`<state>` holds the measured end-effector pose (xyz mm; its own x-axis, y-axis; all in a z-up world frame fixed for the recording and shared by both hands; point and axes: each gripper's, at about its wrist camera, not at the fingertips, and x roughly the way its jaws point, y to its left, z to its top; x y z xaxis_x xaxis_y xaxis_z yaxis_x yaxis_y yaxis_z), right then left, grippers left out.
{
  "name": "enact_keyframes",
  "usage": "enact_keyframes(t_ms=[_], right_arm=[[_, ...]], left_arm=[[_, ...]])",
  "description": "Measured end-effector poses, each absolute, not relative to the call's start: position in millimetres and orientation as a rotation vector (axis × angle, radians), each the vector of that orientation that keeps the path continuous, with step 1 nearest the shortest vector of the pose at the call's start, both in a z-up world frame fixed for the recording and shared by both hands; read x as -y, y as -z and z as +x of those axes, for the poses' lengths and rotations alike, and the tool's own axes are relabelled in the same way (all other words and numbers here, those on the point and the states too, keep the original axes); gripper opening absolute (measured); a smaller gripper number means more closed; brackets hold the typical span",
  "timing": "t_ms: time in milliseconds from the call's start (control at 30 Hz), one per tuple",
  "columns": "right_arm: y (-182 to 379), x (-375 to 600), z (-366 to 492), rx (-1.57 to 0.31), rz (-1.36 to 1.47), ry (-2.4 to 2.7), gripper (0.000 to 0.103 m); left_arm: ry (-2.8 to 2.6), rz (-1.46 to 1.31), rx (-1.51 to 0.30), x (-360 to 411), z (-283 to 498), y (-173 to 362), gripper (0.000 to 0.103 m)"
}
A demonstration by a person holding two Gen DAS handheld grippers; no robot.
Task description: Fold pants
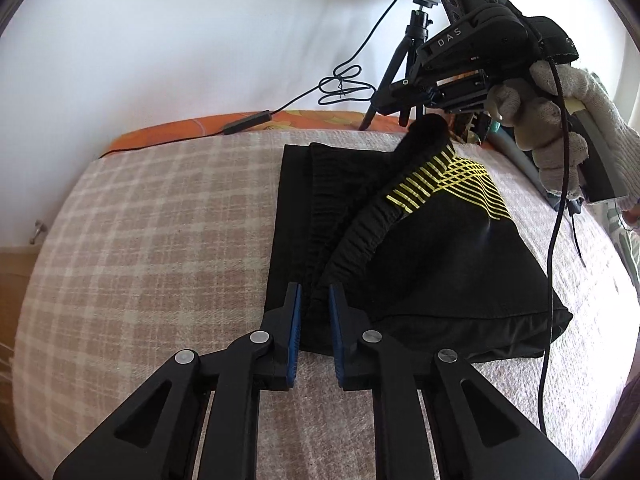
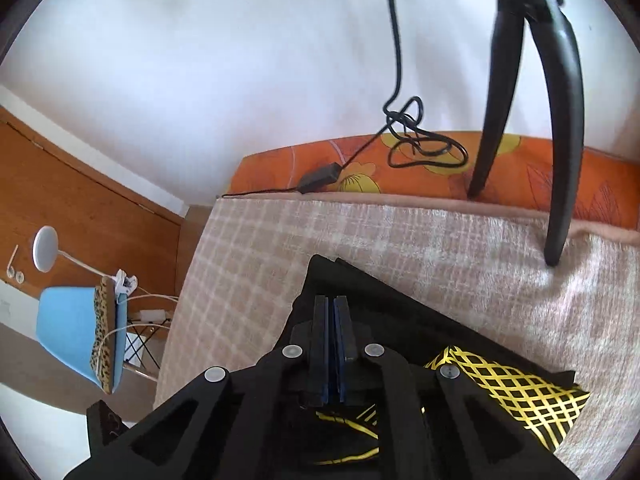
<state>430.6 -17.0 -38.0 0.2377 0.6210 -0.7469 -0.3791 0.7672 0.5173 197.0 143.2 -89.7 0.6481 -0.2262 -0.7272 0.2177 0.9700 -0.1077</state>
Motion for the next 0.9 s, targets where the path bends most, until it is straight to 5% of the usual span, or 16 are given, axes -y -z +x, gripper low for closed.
enact_keyframes(t_ms=[67, 367, 433, 567, 733, 800, 900], right_arm=[[30, 24, 417, -1.099, 0.186, -0.750, 0.038], [58, 22, 400, -1.126, 0.039, -0.783, 0.041], [70, 8, 402, -1.128, 0.004, -0.769, 0.041], [95, -5, 416, -1.156, 0.007, -0.699, 0.041], [77, 35, 404, -1.094, 0.117, -0.682, 0.045], [66, 64, 388, -1.048, 0.142, -0.634, 0.063], [62, 106, 366, -1.014, 0.177, -0.569, 0.070]], left_arm=[[0.245, 0.018, -0.829, -142, 197, 91, 0.012], [0.127, -0.081, -0.864, -165, 202, 89, 0.012], [0.139, -0.086, -0.856, -165, 201, 82, 0.019], [0.193, -0.130, -0.866, -165, 210, 69, 0.067], [0.290, -0.153, -0.928, -155, 244, 64, 0.069], [0.311, -0.172, -0.947, -151, 261, 64, 0.071], [0.349, -0.193, -0.978, -141, 284, 68, 0.071]])
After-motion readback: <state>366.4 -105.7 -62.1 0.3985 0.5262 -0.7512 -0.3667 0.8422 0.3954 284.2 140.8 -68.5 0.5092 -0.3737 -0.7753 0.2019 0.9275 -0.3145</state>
